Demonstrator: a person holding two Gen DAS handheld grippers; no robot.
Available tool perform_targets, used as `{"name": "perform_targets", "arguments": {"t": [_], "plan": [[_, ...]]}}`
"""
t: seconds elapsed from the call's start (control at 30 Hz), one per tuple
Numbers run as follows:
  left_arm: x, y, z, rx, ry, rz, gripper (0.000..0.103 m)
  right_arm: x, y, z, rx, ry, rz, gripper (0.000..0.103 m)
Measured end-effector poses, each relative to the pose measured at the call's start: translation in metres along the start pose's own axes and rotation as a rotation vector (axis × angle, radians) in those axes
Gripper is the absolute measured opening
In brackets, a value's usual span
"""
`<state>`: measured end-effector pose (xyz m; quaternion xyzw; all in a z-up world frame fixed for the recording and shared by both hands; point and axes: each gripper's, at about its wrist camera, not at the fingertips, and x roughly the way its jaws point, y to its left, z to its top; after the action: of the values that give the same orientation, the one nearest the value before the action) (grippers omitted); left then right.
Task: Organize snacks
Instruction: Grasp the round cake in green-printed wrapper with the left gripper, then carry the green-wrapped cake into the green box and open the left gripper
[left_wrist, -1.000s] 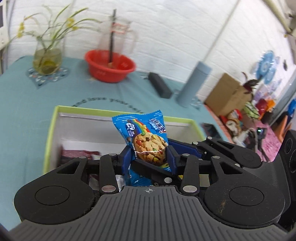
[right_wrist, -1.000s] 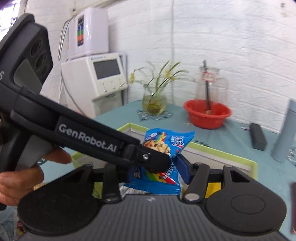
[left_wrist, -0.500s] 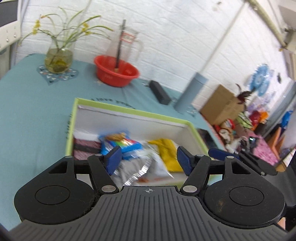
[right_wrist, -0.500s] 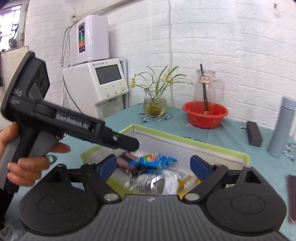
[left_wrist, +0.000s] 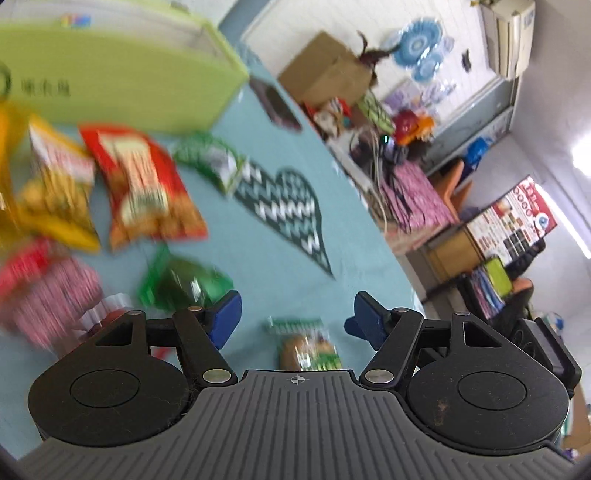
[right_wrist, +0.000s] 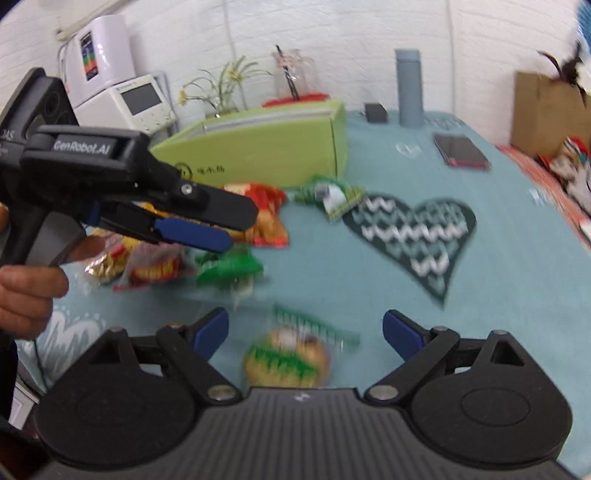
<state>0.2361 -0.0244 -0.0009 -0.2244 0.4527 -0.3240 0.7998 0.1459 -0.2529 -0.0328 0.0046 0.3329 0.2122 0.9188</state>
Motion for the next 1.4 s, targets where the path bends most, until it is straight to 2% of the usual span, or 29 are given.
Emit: {"name": "perform_targets", "arguments": {"t": [0.1, 0.23, 0.27, 0.3, 0.53, 0.6, 0.63, 0.77, 0.87, 1.0, 1.13, 1.17, 1.2, 1.23, 1.27, 1.4], "plan": [[0.012, -0.004, -0.013, 0.001, 0.043, 0.048, 0.052, -0.009, 0.006, -0.019, 0.027, -0.007, 0.006, 0.095], [0.016, -0.013, -0.017, 0.020, 0.039, 0.063, 0.052, -0.002, 0.019, -0.026, 0.013, -0.032, 0.010, 0.094], [0.017, -0.017, -0.017, 0.033, 0.039, 0.067, 0.051, 0.000, 0.022, -0.027, -0.006, -0.038, -0.008, 0.087], [0.018, -0.018, -0.019, 0.044, 0.044, 0.070, 0.051, 0.001, 0.025, -0.028, -0.032, -0.047, -0.027, 0.086], [0.026, -0.021, -0.025, 0.071, 0.064, 0.061, 0.049, 0.007, 0.034, -0.033, -0.116, -0.071, -0.093, 0.087], [0.027, -0.024, -0.025, 0.081, 0.067, 0.066, 0.049, 0.010, 0.034, -0.035, -0.119, -0.080, -0.104, 0.094], [0.029, -0.025, -0.024, 0.083, 0.068, 0.069, 0.049, 0.011, 0.034, -0.035, -0.120, -0.088, -0.109, 0.094], [0.032, -0.028, -0.025, 0.096, 0.068, 0.086, 0.049, 0.015, 0.033, -0.034, -0.103, -0.097, -0.124, 0.094], [0.031, -0.030, -0.027, 0.106, 0.068, 0.091, 0.049, 0.012, 0.034, -0.031, -0.084, -0.071, -0.144, 0.093], [0.031, -0.028, -0.026, 0.102, 0.069, 0.082, 0.049, 0.003, 0.024, -0.030, -0.014, -0.062, -0.110, 0.093], [0.031, -0.028, -0.026, 0.108, 0.067, 0.087, 0.046, 0.004, 0.024, -0.029, -0.021, -0.057, -0.122, 0.093], [0.030, -0.029, -0.026, 0.117, 0.067, 0.096, 0.039, 0.006, 0.025, -0.029, -0.032, -0.055, -0.130, 0.093], [0.032, -0.029, -0.027, 0.127, 0.078, 0.101, 0.016, 0.007, 0.027, -0.029, -0.051, -0.052, -0.137, 0.086], [0.033, -0.029, -0.028, 0.136, 0.082, 0.109, 0.010, 0.008, 0.030, -0.029, -0.077, -0.052, -0.146, 0.080], [0.032, -0.030, -0.029, 0.149, 0.078, 0.121, 0.006, 0.008, 0.032, -0.028, -0.083, -0.055, -0.135, 0.074], [0.028, -0.040, -0.020, 0.199, 0.043, 0.163, 0.005, 0.009, 0.030, -0.016, -0.069, -0.035, -0.115, 0.072]]}}
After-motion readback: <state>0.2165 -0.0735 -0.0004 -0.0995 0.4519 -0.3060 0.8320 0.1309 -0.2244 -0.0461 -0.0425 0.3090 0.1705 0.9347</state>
